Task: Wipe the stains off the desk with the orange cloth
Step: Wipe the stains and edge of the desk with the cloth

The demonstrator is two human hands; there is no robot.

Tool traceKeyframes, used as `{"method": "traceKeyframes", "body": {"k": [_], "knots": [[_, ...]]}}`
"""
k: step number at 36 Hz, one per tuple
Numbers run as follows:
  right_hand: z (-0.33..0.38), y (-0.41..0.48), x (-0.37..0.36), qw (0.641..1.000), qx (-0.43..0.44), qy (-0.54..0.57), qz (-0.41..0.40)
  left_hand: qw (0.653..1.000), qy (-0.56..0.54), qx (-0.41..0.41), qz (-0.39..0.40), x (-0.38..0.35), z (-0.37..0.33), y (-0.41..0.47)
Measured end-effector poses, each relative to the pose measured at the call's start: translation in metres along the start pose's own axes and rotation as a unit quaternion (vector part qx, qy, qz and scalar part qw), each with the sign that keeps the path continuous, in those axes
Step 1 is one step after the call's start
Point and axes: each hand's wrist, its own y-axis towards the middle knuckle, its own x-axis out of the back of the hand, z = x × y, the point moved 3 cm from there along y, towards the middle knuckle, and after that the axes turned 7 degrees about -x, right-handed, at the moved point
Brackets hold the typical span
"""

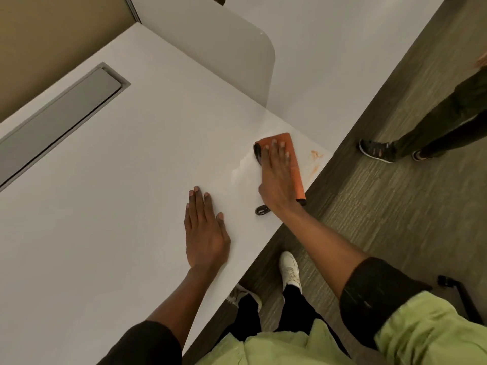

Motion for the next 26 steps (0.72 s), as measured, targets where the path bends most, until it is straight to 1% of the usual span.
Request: {"method": "traceKeyframes", "body": {"k": [2, 4, 6, 8, 12, 14, 16, 18, 21, 23, 25, 26], "knots": [[0.01, -0.02, -0.003, 0.999, 0.025, 0.02, 0.007, 1.0, -0.005, 0.0, -0.004, -0.001, 0.001, 0.0], [0.015, -0.052, -0.006, 0.997, 0.071, 0.037, 0.022, 1.0, 0.004, -0.002, -0.004, -0.001, 0.001, 0.0], [0.008, -0.081, -0.008, 0.993, 0.107, 0.025, 0.046, 1.0, 0.012, -0.001, -0.004, -0.002, 0.0, 0.001], [-0.008, -0.09, -0.006, 0.991, 0.12, 0.007, 0.055, 1.0, 0.004, 0.008, -0.005, -0.002, 0.0, 0.001], [-0.036, -0.047, 0.003, 0.998, 0.061, 0.001, 0.014, 1.0, 0.009, 0.002, -0.001, -0.002, 0.001, 0.0], [-0.038, -0.021, 0.006, 1.0, 0.025, 0.003, 0.008, 1.0, 0.014, 0.002, -0.001, -0.002, 0.001, 0.001], [-0.032, -0.011, 0.007, 1.0, 0.009, 0.0, 0.001, 1.0, 0.019, 0.001, -0.001, -0.002, 0.0, 0.001], [-0.025, -0.024, 0.002, 0.999, 0.034, 0.001, 0.008, 1.0, 0.016, -0.001, -0.003, -0.002, 0.0, 0.001], [-0.02, -0.07, -0.004, 0.991, 0.133, 0.011, 0.031, 1.0, 0.012, 0.002, -0.007, -0.002, 0.0, 0.001], [-0.029, -0.09, -0.004, 0.982, 0.18, 0.003, 0.053, 1.0, 0.009, 0.004, -0.009, -0.002, -0.001, 0.002], [-0.047, -0.089, 0.003, 0.981, 0.19, 0.003, 0.048, 1.0, 0.011, 0.002, -0.008, -0.002, -0.001, 0.001], [-0.055, -0.08, 0.007, 0.983, 0.178, 0.002, 0.041, 1.0, 0.013, 0.0, -0.008, -0.001, -0.001, 0.001]]}}
